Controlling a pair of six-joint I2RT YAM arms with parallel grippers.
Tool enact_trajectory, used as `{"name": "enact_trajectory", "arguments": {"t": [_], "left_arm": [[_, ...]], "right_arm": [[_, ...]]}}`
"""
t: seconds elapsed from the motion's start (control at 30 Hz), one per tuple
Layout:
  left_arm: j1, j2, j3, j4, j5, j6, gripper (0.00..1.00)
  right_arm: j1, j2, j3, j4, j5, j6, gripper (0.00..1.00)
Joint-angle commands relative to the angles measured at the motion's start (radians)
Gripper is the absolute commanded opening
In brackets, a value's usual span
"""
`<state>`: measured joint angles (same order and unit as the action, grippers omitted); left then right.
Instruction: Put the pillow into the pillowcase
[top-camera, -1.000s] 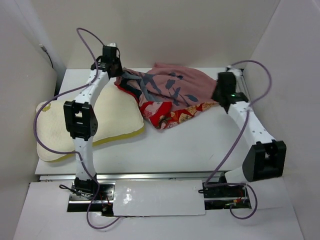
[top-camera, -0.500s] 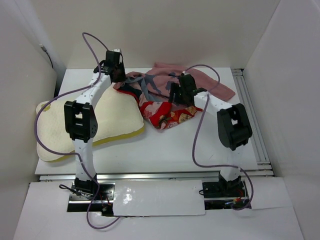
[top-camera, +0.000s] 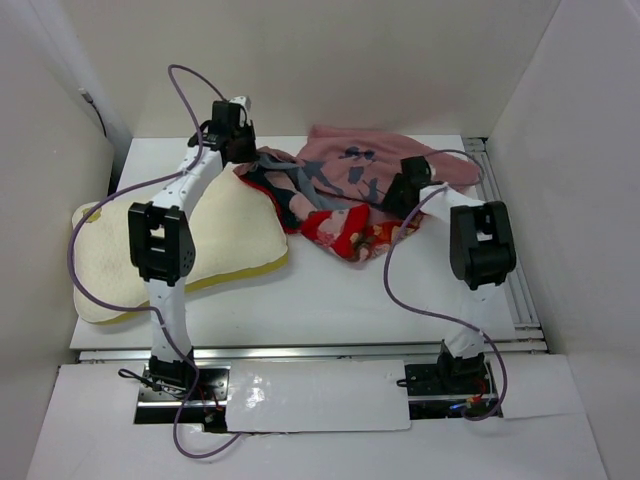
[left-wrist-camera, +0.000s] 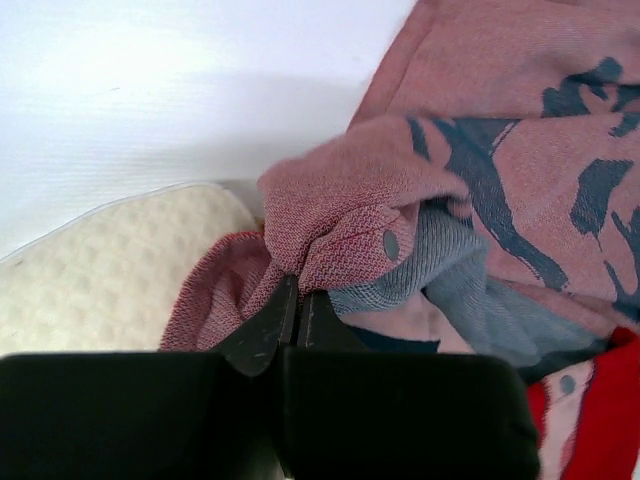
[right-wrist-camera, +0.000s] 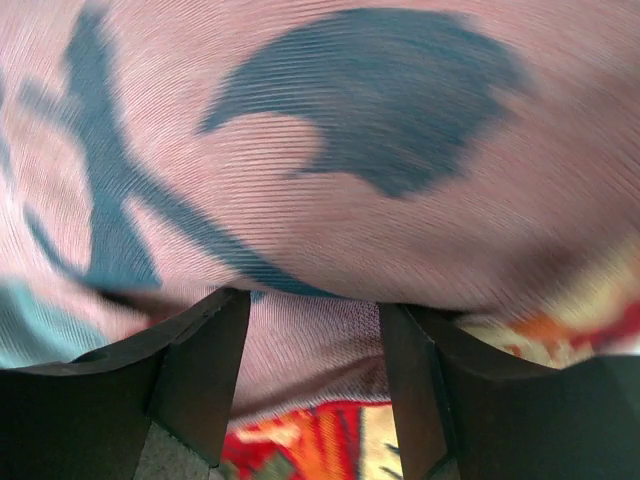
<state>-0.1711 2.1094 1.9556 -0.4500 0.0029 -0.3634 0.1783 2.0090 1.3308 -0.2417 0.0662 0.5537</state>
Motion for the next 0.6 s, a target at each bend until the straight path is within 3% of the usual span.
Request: {"name": "enact_trajectory", "arguments": {"t": [0.0, 0.13, 0.2, 0.33, 0.57], "left_arm": [[-0.05, -0.022, -0.012, 0.08, 0.144, 0.052, 0.0], [-0.117, 0.053, 0.061, 0.091, 0.18, 0.089, 0.0], [-0.137, 0.076, 0.089, 0.08, 0.18, 0.089, 0.0], [-0.159, 0.09, 0.089, 0.071, 0.18, 0.089, 0.02], [-0.168, 0.055, -0.009, 0.091, 0.19, 0.078, 0.03]], "right_arm": [[-0.172, 0.017, -0.088, -0.114, 0.083, 0.003, 0.62], [-0.293, 0.008, -0.046, -0.133, 0.136, -0.04, 0.58], [-0.293, -0.006, 0.039, -0.174, 0.176, -0.077, 0.64], [-0.151, -0.137, 0.1, -0.16, 0.303, -0.159, 0.72], [0.007, -0.242, 0.048, -0.229, 0.3, -0.159, 0.73]]}}
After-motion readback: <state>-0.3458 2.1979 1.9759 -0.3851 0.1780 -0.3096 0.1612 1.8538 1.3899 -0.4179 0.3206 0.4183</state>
